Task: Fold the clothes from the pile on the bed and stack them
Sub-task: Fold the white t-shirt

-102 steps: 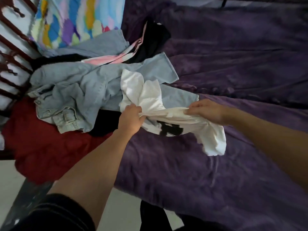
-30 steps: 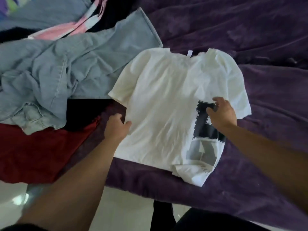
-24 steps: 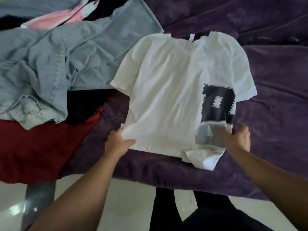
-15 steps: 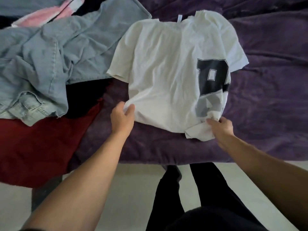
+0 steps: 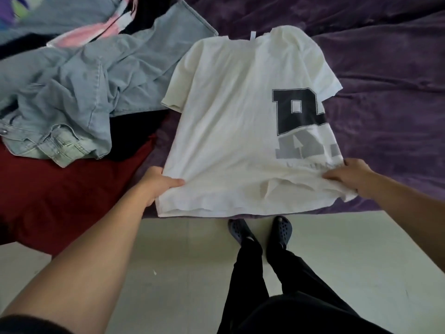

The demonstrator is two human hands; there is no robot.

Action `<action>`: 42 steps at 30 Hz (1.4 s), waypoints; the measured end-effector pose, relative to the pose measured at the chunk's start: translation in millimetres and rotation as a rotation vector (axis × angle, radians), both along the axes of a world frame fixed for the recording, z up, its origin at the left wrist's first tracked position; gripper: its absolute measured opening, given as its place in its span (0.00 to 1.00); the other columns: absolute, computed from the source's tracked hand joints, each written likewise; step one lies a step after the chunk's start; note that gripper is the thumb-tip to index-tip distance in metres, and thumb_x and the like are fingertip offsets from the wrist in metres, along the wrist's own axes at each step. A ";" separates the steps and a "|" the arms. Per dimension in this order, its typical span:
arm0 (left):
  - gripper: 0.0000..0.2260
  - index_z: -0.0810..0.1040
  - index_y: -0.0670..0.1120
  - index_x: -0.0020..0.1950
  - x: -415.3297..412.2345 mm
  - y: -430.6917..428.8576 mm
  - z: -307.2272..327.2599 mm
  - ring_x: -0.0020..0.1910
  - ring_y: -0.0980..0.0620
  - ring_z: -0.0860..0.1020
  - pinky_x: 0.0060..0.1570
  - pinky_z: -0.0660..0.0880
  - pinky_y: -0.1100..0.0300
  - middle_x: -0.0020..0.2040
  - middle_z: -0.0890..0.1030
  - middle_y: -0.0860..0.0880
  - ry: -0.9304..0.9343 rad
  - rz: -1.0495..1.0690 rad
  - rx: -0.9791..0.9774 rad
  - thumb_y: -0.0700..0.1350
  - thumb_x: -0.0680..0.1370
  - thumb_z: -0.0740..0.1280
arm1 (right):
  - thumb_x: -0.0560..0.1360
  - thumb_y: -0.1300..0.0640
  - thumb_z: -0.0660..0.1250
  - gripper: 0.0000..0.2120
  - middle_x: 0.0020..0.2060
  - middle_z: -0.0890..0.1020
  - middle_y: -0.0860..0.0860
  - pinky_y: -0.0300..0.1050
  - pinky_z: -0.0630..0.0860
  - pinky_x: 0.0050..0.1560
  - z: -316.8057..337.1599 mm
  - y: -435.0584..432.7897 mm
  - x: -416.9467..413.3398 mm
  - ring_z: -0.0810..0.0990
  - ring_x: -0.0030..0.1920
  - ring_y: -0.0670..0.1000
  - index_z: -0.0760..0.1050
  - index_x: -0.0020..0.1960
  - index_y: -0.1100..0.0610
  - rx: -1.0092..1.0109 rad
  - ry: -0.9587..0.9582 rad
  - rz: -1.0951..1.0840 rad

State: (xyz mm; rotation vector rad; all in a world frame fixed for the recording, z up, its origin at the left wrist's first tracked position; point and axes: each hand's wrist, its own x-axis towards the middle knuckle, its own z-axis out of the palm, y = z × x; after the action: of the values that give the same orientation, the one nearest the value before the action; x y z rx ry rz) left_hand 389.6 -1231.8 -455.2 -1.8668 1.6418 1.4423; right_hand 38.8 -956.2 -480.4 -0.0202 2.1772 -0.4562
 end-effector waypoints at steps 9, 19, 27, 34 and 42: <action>0.14 0.75 0.46 0.58 -3.6 63.0 -31.8 0.57 0.41 0.73 0.52 0.71 0.50 0.56 0.75 0.43 -0.379 -0.616 -0.586 0.41 0.72 0.68 | 0.72 0.55 0.69 0.24 0.63 0.74 0.57 0.56 0.71 0.58 -19.9 32.9 26.2 0.71 0.62 0.61 0.70 0.68 0.53 0.182 0.464 0.643; 0.07 0.76 0.49 0.54 -28.8 131.9 -74.5 0.56 0.46 0.70 0.50 0.67 0.53 0.54 0.73 0.48 -0.291 -1.021 -0.503 0.46 0.77 0.62 | 0.78 0.55 0.61 0.11 0.48 0.82 0.52 0.48 0.73 0.46 -49.7 30.0 73.0 0.79 0.49 0.57 0.80 0.54 0.52 0.061 0.557 0.928; 0.07 0.76 0.47 0.52 -14.6 145.7 -62.1 0.54 0.46 0.70 0.49 0.66 0.55 0.53 0.74 0.47 -0.314 -1.080 -0.556 0.43 0.76 0.61 | 0.60 0.59 0.78 0.19 0.52 0.81 0.53 0.55 0.78 0.48 -38.4 97.9 56.1 0.78 0.53 0.58 0.81 0.51 0.55 -0.117 0.594 1.119; 0.20 0.69 0.50 0.64 -13.9 157.4 -77.7 0.57 0.45 0.69 0.52 0.66 0.54 0.58 0.70 0.47 -0.352 -1.062 -0.641 0.41 0.73 0.66 | 0.69 0.56 0.75 0.29 0.68 0.74 0.52 0.59 0.73 0.56 -66.1 107.4 49.1 0.72 0.68 0.57 0.72 0.69 0.52 -0.080 0.563 1.081; 0.13 0.77 0.47 0.56 -22.5 158.6 -65.5 0.54 0.46 0.74 0.47 0.66 0.55 0.54 0.76 0.48 -0.451 -0.981 -0.625 0.36 0.77 0.57 | 0.78 0.54 0.63 0.10 0.53 0.82 0.55 0.54 0.77 0.50 -50.6 114.0 25.1 0.79 0.51 0.59 0.80 0.55 0.56 -0.124 0.353 0.857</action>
State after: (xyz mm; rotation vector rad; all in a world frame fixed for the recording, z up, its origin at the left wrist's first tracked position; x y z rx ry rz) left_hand 367.1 -1073.2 -520.7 -1.0964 2.3547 0.1101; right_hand 63.8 -842.2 -531.0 -1.1233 2.2173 -0.0851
